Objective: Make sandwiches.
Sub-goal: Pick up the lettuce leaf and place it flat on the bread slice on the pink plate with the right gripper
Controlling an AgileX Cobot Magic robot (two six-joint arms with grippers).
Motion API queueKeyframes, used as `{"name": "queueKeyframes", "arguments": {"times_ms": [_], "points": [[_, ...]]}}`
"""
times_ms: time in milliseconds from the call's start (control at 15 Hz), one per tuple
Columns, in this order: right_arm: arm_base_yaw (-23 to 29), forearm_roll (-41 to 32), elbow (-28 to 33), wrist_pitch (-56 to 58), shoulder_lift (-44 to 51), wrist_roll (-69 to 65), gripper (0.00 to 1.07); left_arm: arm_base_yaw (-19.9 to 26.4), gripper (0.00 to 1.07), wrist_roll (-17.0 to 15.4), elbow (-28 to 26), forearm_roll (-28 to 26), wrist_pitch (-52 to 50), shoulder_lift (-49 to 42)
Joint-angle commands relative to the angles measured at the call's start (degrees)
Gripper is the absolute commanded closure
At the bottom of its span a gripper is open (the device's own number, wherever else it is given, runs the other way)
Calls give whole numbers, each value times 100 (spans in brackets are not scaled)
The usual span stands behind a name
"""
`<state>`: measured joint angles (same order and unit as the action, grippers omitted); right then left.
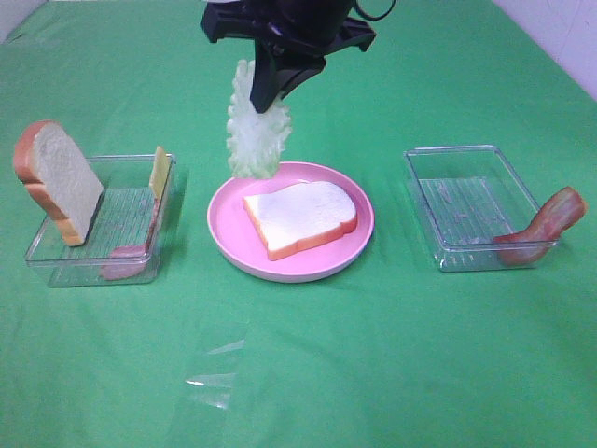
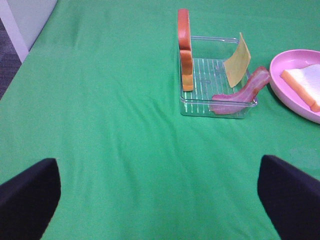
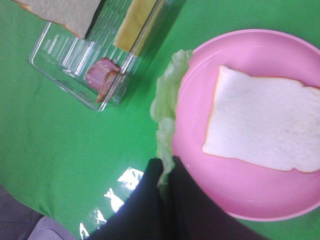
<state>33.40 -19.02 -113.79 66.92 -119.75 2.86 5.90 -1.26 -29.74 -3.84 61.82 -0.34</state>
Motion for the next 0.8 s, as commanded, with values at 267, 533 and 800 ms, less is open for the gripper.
{"name": "queueKeyframes", "arguments": {"times_ms": [267,533,800], "points": [[69,80,-29,-355,-584,40,107,-11,7,17,6,0,-29,-80],[69,716,-29,-584,-1163,6,107,-11,7,17,6,0,-29,-80],[69,1507,-29,-556,-1381,-286,107,-11,7,17,6,0,-29,-80]]}}
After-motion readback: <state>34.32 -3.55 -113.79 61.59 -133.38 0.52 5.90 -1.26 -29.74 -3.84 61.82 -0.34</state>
